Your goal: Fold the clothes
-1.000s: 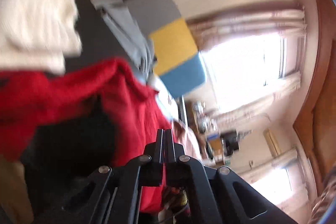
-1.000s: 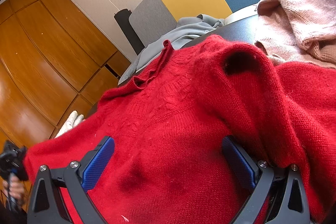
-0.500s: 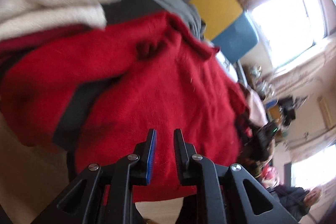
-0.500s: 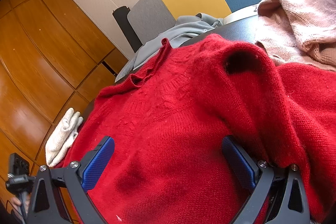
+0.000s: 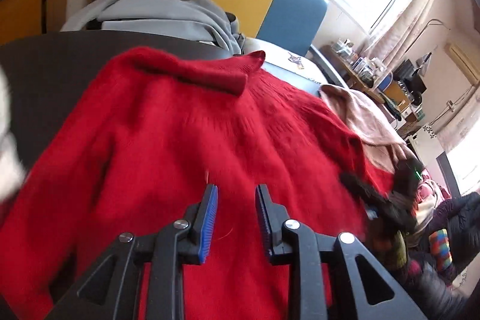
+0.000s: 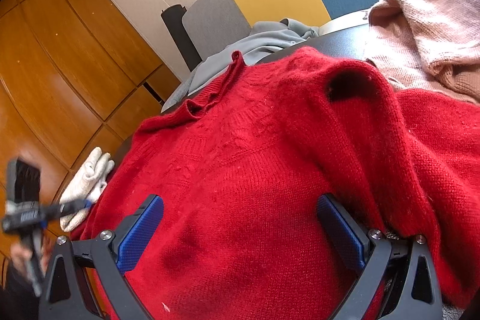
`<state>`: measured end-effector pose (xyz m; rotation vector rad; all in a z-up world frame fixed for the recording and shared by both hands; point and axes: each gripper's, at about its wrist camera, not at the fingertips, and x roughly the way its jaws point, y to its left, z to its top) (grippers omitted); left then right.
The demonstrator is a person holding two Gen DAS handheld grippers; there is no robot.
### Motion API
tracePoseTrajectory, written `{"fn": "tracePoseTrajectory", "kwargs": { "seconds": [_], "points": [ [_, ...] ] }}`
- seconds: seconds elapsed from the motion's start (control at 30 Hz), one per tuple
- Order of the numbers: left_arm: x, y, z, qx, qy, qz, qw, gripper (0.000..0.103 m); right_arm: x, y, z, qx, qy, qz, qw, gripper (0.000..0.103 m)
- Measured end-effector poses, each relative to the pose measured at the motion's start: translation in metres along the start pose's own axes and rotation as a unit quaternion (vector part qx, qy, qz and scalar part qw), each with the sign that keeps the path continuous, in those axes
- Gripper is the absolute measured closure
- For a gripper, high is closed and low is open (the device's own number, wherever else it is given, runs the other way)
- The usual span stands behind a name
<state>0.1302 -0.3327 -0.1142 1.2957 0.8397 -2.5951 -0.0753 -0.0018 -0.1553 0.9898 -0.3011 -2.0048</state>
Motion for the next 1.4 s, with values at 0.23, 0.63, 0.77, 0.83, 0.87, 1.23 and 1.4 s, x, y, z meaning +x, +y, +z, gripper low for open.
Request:
{"fn": "tracePoseTrajectory", "kwargs": {
  "seconds": [0.23,0.63,0.77,0.83,0.87,1.23,1.4],
  "points": [
    [0.080,0.001,0.082,-0.018,0.042,0.005,0.9990,0.077,-0.002,-0.002,0.000,0.004,-0.003,0.007,1.000,0.000],
    [0.062,0.049,0.208,-0.129,-0.145,-0.029,0.9805,0.076,-0.002,-0.004,0.000,0.007,-0.005,0.012,1.000,0.000],
    [0.049,0.045,0.170,-0.087,-0.110,-0.027,0.9897,0.076,0.000,-0.002,0.001,0.003,0.001,0.004,1.000,0.000],
    [0.051,0.042,0.141,-0.058,-0.081,-0.013,0.9950,0.076,0.003,0.004,0.003,-0.006,0.012,-0.007,1.000,0.000],
    [0.054,0.041,0.124,-0.043,-0.063,-0.002,0.9971,0.076,0.007,0.011,0.008,-0.019,0.028,-0.013,0.999,0.000],
    [0.076,0.086,0.075,-0.058,-0.036,0.028,0.9973,0.076,0.138,0.100,0.107,-0.206,0.108,-0.043,0.972,0.000],
    [0.097,0.079,0.092,0.005,-0.065,0.065,0.9957,0.073,0.207,0.069,0.128,-0.223,0.148,-0.147,0.952,0.000]
  ]
}}
